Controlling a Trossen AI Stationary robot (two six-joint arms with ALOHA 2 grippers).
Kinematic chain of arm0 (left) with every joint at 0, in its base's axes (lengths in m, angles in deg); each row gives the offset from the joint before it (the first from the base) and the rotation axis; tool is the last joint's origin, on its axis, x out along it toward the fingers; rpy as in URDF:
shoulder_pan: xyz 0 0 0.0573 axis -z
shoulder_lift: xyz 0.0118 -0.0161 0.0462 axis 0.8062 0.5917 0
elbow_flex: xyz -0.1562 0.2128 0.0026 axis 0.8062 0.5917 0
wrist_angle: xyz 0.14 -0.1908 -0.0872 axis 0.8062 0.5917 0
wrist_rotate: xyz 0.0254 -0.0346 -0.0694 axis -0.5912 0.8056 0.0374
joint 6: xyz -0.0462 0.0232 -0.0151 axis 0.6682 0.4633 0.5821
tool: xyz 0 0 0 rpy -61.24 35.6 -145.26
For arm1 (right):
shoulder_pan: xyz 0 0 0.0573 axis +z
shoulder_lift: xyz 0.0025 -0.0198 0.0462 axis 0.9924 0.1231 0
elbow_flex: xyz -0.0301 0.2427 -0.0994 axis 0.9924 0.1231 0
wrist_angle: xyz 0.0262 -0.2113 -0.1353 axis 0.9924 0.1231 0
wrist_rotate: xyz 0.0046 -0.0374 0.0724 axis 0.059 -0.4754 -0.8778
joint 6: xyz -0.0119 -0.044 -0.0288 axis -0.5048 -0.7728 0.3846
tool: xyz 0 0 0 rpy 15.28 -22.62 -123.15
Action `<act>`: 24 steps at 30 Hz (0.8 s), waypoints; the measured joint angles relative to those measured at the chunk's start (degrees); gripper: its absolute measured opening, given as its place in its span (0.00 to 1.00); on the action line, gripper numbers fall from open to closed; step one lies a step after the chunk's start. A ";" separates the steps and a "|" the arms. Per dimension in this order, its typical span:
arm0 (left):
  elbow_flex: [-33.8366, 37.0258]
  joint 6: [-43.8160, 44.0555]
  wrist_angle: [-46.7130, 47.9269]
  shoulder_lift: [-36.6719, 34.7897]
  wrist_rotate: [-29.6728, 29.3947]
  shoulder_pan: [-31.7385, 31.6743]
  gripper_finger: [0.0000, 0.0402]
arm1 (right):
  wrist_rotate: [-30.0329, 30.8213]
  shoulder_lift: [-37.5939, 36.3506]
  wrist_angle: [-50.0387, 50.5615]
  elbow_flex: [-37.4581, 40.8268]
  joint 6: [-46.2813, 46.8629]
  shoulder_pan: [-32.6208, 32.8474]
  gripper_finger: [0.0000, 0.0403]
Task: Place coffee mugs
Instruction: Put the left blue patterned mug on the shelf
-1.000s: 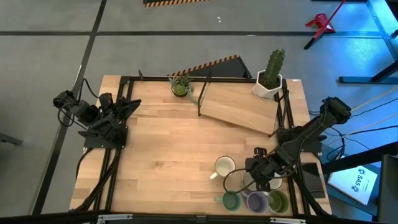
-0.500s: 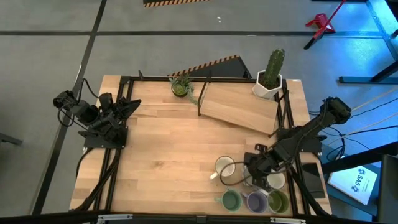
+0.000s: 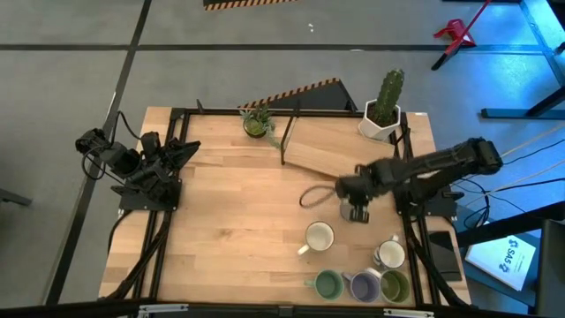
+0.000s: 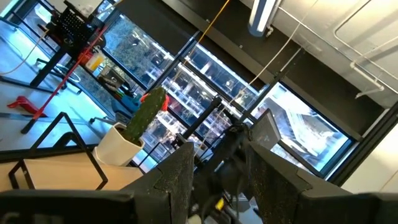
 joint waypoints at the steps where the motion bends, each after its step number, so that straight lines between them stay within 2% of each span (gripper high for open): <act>1: 0.00 0.01 0.01 0.00 0.00 0.00 0.35 | 0.01 0.00 0.08 -1.10 -2.48 -1.96 0.01; 9: 0.00 0.31 0.01 0.00 0.07 -0.01 0.35 | 0.17 1.76 0.67 -10.34 -17.11 -20.31 0.00; 15: 0.00 0.32 -0.01 -0.02 0.07 0.00 0.35 | 0.35 7.24 0.48 -17.77 -26.42 -32.73 0.00; 18: 0.00 0.32 -0.01 -0.01 0.07 -0.01 0.35 | -0.10 11.74 0.51 -22.53 -29.42 -36.08 0.00; 24: 0.00 0.34 0.01 0.00 0.04 -0.01 0.35 | -0.13 21.48 0.33 -32.98 -32.29 -38.29 0.00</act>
